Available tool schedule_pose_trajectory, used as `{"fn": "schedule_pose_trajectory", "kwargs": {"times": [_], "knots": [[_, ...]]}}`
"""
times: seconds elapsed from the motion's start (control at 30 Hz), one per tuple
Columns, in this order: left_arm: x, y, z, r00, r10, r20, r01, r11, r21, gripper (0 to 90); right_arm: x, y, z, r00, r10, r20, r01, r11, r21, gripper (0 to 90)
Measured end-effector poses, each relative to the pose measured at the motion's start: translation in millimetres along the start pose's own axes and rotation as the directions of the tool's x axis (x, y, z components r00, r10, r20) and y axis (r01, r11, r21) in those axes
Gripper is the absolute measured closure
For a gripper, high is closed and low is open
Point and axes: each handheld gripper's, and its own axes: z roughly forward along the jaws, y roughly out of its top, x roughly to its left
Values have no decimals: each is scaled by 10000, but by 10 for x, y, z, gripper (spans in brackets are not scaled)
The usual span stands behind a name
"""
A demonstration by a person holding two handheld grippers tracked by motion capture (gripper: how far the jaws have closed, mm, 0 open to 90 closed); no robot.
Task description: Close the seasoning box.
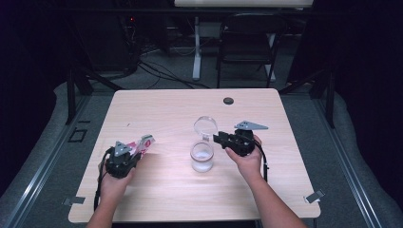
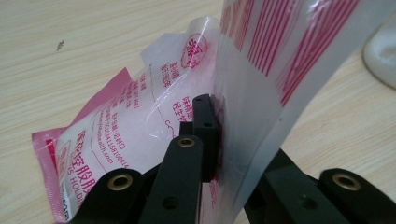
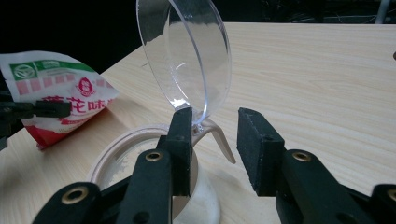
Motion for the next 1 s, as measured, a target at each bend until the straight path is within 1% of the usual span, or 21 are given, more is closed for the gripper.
{"fn": "schedule_pose_trajectory", "kwargs": {"times": [0.1, 0.17, 0.2, 0.3, 0.4, 0.5, 0.53, 0.6, 0.63, 0.7, 0.8, 0.87, 0.9, 1.0], "knots": [[65, 7, -67, 9994, -331, 78, 333, 9990, -310, 887, 1, -5, -10, 10000, 19, 12, -19, 10000, 9, 659], [110, 11, -114, 9982, -584, 115, 589, 9969, -522, 887, 1, -10, -18, 10000, 34, 17, -34, 10000, -31, 659], [136, 13, -138, 9982, -598, 92, 602, 9966, -564, 887, -1, -11, -22, 10000, 30, 31, -30, 10000, -17, 658], [198, 22, -195, 9960, -894, 55, 896, 9928, -793, 887, 0, -18, -36, 10000, 76, 21, -76, 10000, -47, 656], [239, 29, -234, 9945, -1048, -7, 1042, 9901, -945, 888, -3, -25, -58, 10000, 18, 31, -17, 10000, -33, 654], [276, 42, -262, 9927, -1208, 2, 1200, 9860, -1161, 894, 1, -33, -76, 9999, 101, 47, -101, 9999, -123, 653], [288, 49, -274, 9928, -1196, -7, 1187, 9860, -1167, 900, -1, -36, -86, 9999, 123, 8, -123, 9999, -107, 653], [304, 65, -292, 9932, -1155, -115, 1133, 9862, -1206, 900, -4, -43, -98, 9999, 155, 74, -154, 9998, -151, 651], [317, 71, -299, 9937, -1115, -144, 1089, 9863, -1237, 900, -10, -45, -109, 9999, 116, 101, -116, 9999, -72, 650], [346, 79, -316, 9929, -1166, -221, 1130, 9855, -1264, 900, -11, -52, -125, 9998, 140, 158, -138, 9999, -104, 648], [403, 88, -350, 9910, -1306, -298, 1250, 9815, -1451, 900, -16, -66, -152, 9996, 254, 144, -251, 9995, -205, 647], [456, 91, -384, 9893, -1407, -373, 1336, 9795, -1507, 900, -21, -76, -173, 9995, 250, 195, -246, 9995, -197, 647], [481, 92, -394, 9874, -1534, -398, 1451, 9762, -1613, 900, -21, -81, -184, 9994, 260, 219, -255, 9994, -223, 646], [563, 91, -428, 9822, -1817, -486, 1710, 9703, -1711, 900, -29, -93, -211, 9993, 236, 281, -230, 9995, -219, 646]]}}
